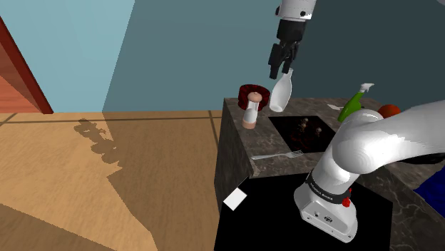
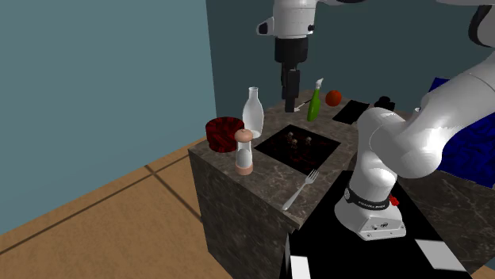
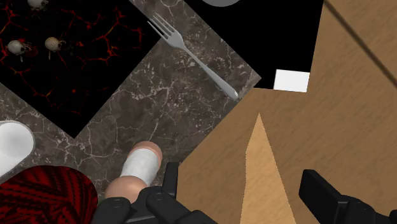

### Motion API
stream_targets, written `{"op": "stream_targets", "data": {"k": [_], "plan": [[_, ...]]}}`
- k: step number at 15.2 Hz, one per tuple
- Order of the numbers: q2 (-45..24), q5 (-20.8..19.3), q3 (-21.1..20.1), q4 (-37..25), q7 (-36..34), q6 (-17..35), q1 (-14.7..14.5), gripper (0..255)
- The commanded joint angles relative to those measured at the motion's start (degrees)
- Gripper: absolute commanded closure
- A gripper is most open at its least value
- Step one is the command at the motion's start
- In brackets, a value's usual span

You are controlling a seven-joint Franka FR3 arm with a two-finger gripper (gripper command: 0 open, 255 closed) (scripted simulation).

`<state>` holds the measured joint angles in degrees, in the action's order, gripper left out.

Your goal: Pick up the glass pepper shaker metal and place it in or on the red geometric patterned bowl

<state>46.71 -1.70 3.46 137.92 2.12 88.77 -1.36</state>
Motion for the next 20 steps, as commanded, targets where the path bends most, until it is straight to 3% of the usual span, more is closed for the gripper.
{"op": "stream_targets", "data": {"k": [1,10,18,20], "plan": [[0.0,0.0,0.0,0.0,0.0,0.0,0.0,0],[-12.21,-5.97,4.11,3.44,5.01,18.03,1.58,0],[-27.24,-9.69,7.62,0.81,8.51,33.01,2.83,0],[-28.68,-9.91,7.93,0.91,8.73,34.73,2.95,0]]}}
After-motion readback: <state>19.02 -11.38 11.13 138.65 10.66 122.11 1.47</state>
